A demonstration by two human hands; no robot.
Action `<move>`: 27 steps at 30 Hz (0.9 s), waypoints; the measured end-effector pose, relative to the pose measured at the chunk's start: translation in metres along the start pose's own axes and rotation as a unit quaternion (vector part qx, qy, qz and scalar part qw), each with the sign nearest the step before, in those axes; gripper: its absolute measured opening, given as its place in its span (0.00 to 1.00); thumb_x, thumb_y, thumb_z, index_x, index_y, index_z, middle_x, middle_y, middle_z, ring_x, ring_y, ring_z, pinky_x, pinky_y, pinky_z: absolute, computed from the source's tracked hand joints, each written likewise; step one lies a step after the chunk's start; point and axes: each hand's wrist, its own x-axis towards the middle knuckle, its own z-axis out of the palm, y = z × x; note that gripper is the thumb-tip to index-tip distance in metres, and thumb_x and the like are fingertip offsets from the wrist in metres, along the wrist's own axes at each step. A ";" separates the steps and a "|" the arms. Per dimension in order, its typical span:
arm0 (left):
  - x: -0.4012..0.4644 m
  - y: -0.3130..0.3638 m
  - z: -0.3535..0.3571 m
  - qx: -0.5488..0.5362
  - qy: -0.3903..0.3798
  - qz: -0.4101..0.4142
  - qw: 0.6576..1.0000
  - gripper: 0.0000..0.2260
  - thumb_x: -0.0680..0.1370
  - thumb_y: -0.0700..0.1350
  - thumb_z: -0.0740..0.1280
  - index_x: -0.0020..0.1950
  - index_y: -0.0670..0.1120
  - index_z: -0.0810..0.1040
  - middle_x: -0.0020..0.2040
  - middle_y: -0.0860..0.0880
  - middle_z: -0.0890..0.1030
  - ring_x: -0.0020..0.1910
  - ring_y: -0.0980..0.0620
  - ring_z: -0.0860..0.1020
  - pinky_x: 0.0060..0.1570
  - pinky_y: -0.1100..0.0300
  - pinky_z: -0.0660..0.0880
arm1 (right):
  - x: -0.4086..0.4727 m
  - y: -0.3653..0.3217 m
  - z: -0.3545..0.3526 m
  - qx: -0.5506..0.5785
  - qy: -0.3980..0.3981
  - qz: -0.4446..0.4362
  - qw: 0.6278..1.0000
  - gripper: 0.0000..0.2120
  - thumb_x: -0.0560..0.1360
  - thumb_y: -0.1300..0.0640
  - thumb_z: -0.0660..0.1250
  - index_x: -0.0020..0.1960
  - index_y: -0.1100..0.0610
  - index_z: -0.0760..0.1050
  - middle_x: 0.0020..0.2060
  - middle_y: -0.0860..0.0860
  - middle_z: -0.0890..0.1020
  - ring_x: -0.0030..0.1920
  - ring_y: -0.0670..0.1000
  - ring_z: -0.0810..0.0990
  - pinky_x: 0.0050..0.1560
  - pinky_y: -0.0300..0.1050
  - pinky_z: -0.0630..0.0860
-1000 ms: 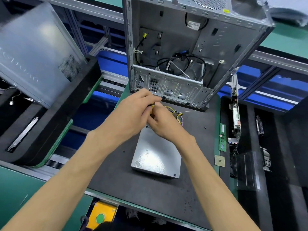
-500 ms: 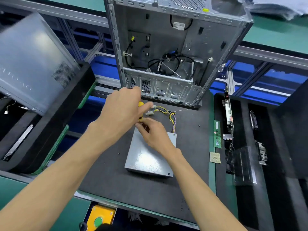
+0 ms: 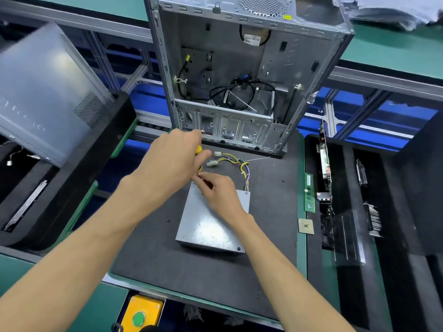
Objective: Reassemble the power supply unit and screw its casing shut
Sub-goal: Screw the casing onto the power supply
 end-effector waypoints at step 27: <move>0.003 -0.003 0.009 -0.003 -0.017 0.015 1.000 0.09 0.83 0.51 0.62 0.52 0.44 0.72 0.43 0.45 0.78 0.44 0.40 0.78 0.40 0.50 0.74 | 0.000 0.000 0.003 -0.006 0.005 0.004 1.000 0.10 0.82 0.54 0.68 0.50 0.57 0.86 0.31 0.49 0.75 0.33 0.47 0.69 0.38 0.49 0.67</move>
